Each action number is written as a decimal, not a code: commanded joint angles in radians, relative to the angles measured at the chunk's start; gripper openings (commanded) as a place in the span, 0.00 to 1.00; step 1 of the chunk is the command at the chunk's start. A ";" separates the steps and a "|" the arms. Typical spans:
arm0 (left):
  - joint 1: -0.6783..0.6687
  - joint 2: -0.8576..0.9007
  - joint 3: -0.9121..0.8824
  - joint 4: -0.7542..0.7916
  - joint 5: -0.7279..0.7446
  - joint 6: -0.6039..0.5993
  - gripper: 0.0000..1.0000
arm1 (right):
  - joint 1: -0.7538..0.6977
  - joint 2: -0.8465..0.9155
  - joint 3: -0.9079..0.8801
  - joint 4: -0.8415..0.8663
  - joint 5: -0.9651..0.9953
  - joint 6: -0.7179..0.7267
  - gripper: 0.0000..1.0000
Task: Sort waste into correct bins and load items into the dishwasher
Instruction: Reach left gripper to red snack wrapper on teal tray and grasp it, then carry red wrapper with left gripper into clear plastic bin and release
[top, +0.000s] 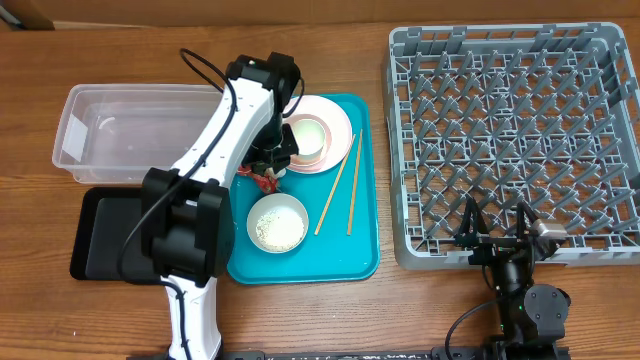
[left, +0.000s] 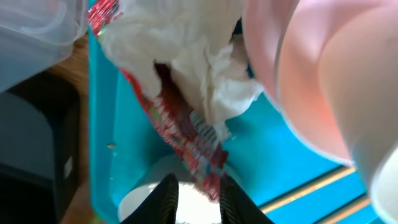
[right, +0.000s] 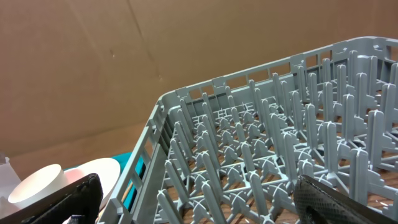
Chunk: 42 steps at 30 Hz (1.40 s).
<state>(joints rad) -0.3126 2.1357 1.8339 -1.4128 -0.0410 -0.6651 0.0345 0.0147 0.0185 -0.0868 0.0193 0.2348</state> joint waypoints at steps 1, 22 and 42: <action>-0.004 0.005 -0.040 0.023 -0.011 -0.076 0.25 | 0.005 -0.010 -0.010 0.007 0.012 -0.007 1.00; -0.001 0.005 -0.169 0.090 -0.021 -0.083 0.27 | 0.005 -0.010 -0.010 0.007 0.012 -0.007 1.00; 0.015 -0.066 -0.029 -0.095 -0.018 -0.076 0.04 | 0.005 -0.010 -0.010 0.007 0.012 -0.007 1.00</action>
<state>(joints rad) -0.3050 2.1311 1.7657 -1.4902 -0.0414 -0.7341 0.0349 0.0147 0.0185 -0.0864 0.0193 0.2344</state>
